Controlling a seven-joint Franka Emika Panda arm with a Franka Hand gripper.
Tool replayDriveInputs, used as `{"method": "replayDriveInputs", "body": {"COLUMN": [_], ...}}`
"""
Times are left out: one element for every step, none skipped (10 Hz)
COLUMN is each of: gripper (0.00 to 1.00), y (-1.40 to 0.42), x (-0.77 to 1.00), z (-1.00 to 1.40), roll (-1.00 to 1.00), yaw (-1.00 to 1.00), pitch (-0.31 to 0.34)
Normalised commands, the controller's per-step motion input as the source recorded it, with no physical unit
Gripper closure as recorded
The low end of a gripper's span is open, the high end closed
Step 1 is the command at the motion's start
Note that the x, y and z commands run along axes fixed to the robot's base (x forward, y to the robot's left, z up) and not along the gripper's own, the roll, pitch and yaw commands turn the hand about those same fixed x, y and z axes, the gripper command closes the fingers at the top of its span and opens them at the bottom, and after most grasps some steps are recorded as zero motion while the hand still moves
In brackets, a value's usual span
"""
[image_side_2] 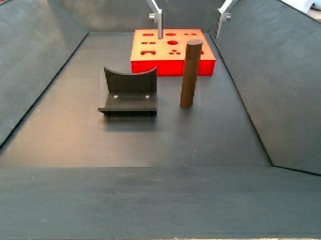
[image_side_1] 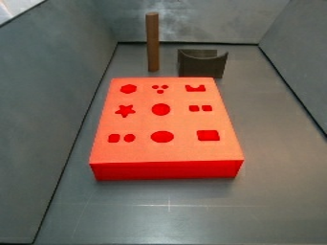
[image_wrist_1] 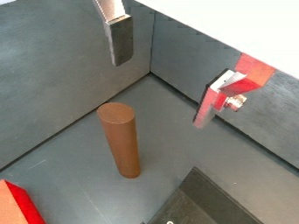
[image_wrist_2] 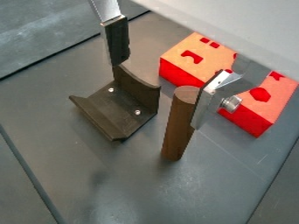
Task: Pick up the oval object. Move up. Move to above the board. Insert the oval object.
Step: Pick up the oval object.
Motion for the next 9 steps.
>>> {"method": "replayDriveInputs", "body": {"gripper": [0.00,0.00,0.00,0.00,0.00,0.00,0.00,0.00,0.00], "y": [-0.03,-0.40,-0.21,-0.20,-0.20,-0.19,-0.14,-0.05,-0.01], "x": [-0.02,-0.01,0.00,0.00,0.00,0.00,0.00,0.00,0.00], "z": [0.00,0.00,0.00,0.00,0.00,0.00,0.00,0.00,-0.03], "roll": [0.00,-0.01,0.00,0.00,0.00,0.00,-0.01,-0.02,-0.03], "yaw": [0.00,-0.70,-0.93,-0.94,-0.94,-0.95,-0.98,-1.00,-1.00], "pitch": [0.000,-0.033,-0.003,-0.003,0.000,0.000,-0.003,-0.020,-0.031]}}
